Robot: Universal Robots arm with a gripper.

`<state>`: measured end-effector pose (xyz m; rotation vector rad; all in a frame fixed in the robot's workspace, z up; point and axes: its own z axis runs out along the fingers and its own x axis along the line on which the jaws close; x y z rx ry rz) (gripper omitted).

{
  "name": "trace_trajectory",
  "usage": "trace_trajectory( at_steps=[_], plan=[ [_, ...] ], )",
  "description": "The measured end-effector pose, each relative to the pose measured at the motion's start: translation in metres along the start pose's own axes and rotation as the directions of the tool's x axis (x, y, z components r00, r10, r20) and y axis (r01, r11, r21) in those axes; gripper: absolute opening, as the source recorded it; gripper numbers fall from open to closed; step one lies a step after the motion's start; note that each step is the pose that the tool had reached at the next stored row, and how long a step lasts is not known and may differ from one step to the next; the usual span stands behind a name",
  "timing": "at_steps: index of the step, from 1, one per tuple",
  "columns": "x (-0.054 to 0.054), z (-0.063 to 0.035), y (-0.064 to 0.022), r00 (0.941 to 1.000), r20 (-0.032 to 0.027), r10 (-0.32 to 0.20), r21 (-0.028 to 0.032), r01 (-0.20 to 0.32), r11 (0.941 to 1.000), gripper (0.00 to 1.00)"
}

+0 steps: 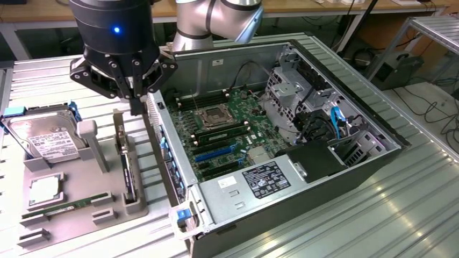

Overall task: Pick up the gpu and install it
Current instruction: 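Reach for the gpu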

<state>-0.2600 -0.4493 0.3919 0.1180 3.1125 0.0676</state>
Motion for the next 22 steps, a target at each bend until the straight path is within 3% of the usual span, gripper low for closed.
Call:
trace_trajectory(
  at_steps=[22],
  plan=[
    [0.002,-0.0007,-0.0222,1.0,0.0,0.0,0.0,0.0,1.0,0.11]
  ],
)
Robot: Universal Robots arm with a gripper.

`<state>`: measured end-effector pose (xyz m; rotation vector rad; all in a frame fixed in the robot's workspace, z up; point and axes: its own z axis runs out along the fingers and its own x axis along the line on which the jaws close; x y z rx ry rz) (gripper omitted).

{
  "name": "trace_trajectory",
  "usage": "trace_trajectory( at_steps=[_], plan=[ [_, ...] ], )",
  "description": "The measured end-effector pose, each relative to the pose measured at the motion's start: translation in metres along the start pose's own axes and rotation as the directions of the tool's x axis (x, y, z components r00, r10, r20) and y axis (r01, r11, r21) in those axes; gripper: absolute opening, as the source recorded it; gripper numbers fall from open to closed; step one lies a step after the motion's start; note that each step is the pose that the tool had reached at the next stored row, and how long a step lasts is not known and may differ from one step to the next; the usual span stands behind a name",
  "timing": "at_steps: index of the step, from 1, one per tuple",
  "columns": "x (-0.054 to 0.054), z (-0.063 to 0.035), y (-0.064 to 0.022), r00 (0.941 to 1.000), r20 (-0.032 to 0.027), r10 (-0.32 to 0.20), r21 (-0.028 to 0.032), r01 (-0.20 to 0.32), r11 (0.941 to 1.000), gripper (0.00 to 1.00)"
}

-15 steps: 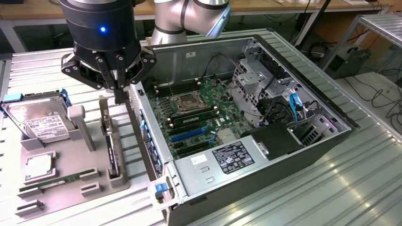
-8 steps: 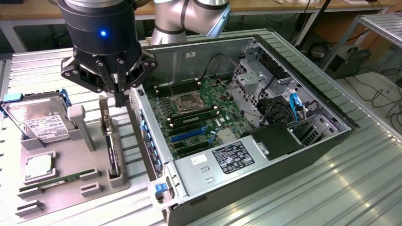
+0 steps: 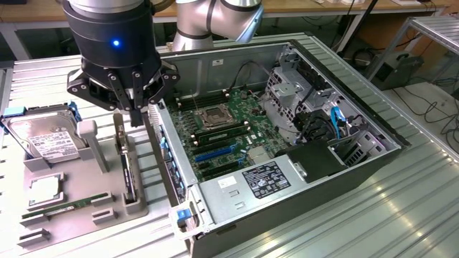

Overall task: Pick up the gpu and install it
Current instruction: 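Reach for the gpu, then pick up the gpu and move the gpu toward the slot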

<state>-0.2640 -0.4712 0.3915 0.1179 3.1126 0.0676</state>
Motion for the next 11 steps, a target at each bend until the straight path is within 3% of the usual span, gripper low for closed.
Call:
trace_trajectory(
  at_steps=[11],
  plan=[
    [0.0016,-0.0001,-0.0033,1.0,0.0001,0.0,-0.0001,0.0,1.0,0.11]
  ],
)
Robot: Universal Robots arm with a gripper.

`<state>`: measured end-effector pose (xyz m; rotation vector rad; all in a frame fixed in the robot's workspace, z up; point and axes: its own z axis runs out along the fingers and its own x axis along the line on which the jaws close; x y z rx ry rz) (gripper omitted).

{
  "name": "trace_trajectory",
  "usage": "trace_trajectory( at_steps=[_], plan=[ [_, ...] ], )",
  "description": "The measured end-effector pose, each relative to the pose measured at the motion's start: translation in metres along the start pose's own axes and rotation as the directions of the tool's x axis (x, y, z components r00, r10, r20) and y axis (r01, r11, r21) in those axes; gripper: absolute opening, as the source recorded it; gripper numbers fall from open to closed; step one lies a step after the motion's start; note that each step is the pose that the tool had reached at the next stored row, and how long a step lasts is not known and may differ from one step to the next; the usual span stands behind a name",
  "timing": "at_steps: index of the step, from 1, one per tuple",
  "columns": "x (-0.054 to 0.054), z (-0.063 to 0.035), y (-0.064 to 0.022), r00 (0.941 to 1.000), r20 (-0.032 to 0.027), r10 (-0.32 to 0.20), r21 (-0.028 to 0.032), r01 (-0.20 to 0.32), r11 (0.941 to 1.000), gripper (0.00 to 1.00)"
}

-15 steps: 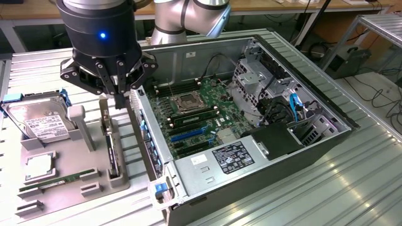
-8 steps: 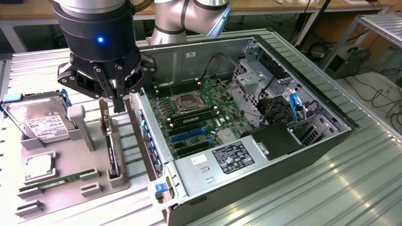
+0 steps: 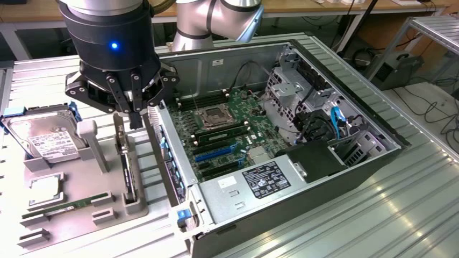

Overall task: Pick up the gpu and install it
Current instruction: 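Pick up the gpu and move the gpu toward the slot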

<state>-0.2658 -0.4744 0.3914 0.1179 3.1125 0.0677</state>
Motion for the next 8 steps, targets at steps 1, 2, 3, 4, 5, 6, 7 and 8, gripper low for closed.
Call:
trace_trajectory(
  at_steps=[1,2,3,4,5,6,7,8],
  plan=[
    [0.0,0.0,0.0,1.0,0.0,0.0,0.0,0.0,1.0,0.11],
    [0.0,0.0,0.0,1.0,0.0,0.0,0.0,0.0,1.0,0.11],
    [0.0,0.0,0.0,1.0,0.0,0.0,0.0,0.0,1.0,0.11],
    [0.0,0.0,0.0,1.0,0.0,0.0,0.0,0.0,1.0,0.11],
    [0.0,0.0,0.0,1.0,0.0,0.0,0.0,0.0,1.0,0.11],
    [0.0,0.0,0.0,1.0,0.0,0.0,0.0,0.0,1.0,0.11],
    [0.0,0.0,0.0,1.0,0.0,0.0,0.0,0.0,1.0,0.11],
    [0.0,0.0,0.0,1.0,0.0,0.0,0.0,0.0,1.0,0.11]
  ],
)
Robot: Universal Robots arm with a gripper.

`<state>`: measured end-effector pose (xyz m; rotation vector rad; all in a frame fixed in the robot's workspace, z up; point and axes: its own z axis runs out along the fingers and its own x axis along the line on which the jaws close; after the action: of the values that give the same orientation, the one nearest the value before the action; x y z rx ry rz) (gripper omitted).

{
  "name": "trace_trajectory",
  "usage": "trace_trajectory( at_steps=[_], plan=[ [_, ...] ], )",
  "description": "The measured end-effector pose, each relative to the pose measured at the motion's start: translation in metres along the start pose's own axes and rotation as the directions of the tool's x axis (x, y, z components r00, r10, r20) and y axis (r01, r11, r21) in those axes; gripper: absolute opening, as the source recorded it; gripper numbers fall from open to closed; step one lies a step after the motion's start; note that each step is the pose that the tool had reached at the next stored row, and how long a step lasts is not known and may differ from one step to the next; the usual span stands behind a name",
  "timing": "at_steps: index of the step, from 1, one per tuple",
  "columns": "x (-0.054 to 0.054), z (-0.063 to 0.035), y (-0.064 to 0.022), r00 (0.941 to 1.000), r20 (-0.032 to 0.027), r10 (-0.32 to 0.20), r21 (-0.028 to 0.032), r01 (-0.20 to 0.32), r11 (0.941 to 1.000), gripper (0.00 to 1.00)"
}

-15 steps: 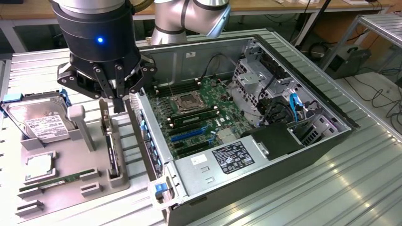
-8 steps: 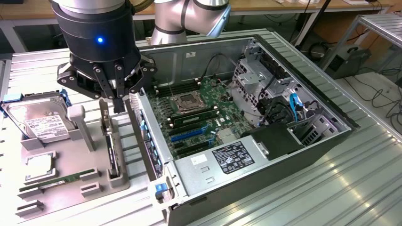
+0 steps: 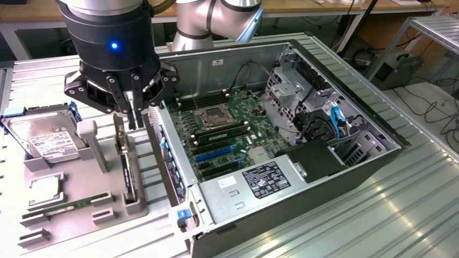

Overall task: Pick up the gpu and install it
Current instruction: 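Pick up the gpu and move the gpu toward the slot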

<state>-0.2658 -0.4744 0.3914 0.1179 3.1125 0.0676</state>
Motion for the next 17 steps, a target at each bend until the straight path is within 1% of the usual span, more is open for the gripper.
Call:
trace_trajectory(
  at_steps=[1,4,5,6,17],
  plan=[
    [0.0,0.0,0.0,1.0,0.0,0.0,0.0,0.0,1.0,0.11],
    [0.0,0.0,0.0,1.0,0.0,0.0,0.0,0.0,1.0,0.29],
    [0.0,0.0,0.0,1.0,0.0,0.0,0.0,0.0,1.0,0.29],
    [0.0,0.0,0.0,1.0,0.0,0.0,0.0,0.0,1.0,0.36],
    [0.002,0.0016,-0.0002,1.0,0.0,0.0,-0.0001,0.0,1.0,0.36]
  ],
)
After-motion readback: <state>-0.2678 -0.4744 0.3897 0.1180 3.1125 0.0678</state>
